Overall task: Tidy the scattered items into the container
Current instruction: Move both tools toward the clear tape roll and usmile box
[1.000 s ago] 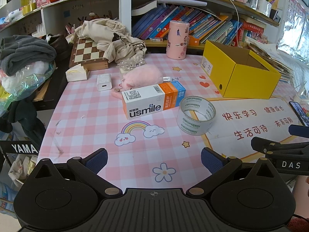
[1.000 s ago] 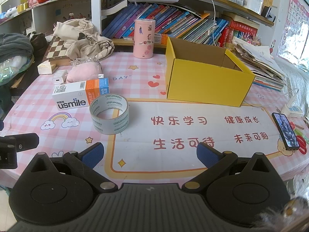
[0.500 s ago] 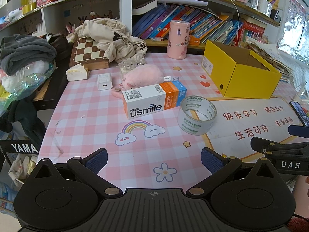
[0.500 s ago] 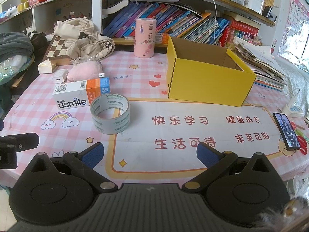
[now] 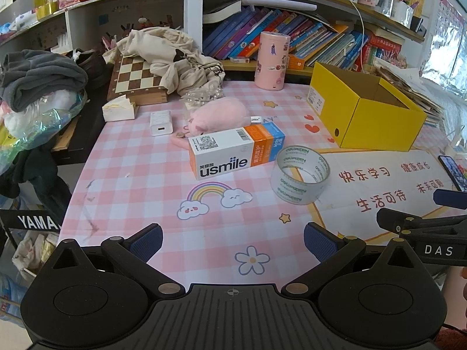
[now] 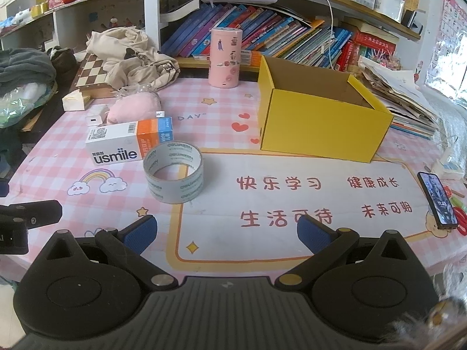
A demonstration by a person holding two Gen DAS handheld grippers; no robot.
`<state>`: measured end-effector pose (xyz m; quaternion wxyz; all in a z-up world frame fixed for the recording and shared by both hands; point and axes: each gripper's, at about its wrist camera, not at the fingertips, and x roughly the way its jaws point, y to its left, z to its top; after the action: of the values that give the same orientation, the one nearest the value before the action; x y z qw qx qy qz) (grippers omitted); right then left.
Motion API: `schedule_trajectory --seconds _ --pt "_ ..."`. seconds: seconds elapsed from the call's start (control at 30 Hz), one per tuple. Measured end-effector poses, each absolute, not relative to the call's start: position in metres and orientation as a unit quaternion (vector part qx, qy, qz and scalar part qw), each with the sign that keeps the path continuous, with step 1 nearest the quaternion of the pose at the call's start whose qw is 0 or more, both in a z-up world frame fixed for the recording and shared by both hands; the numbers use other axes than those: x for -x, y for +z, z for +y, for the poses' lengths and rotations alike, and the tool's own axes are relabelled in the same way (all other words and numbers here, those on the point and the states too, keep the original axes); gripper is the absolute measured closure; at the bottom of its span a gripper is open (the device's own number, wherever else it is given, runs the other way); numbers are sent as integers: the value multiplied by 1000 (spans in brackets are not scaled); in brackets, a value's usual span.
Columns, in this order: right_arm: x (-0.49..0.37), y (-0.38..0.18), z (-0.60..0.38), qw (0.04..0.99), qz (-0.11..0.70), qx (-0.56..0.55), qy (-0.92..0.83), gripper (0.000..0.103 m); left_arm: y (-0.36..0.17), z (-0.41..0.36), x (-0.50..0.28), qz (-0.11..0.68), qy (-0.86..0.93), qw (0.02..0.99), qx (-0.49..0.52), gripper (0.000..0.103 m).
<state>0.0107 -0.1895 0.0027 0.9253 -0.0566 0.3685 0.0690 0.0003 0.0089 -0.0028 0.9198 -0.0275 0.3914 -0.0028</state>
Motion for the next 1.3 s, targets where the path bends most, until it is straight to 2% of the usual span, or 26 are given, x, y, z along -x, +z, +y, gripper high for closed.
schedule_trajectory --seconds 1.3 --pt "-21 4 -182 924 366 51 96 0 -4 22 -7 390 -6 919 53 0"
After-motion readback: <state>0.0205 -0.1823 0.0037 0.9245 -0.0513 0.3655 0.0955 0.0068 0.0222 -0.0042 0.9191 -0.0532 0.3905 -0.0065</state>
